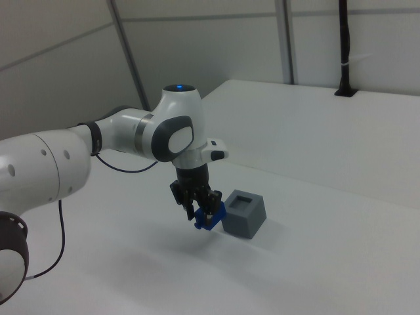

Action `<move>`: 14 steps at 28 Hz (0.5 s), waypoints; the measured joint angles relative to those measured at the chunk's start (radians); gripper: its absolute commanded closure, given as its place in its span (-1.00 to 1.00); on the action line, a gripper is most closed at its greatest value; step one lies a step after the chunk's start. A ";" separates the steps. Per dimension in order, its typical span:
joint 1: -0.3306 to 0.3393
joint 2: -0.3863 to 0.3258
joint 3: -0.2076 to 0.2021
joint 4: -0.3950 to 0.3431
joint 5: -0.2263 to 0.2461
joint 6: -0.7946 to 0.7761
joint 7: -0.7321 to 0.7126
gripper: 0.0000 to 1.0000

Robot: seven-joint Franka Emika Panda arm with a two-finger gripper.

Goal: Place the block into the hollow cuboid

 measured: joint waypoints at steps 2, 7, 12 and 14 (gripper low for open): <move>0.000 -0.002 0.000 0.000 -0.001 -0.012 0.000 0.15; 0.015 -0.002 0.001 -0.016 -0.043 -0.032 -0.001 0.15; 0.061 0.001 0.002 -0.063 -0.090 -0.033 0.000 0.15; 0.073 0.001 0.002 -0.073 -0.095 -0.033 0.000 0.12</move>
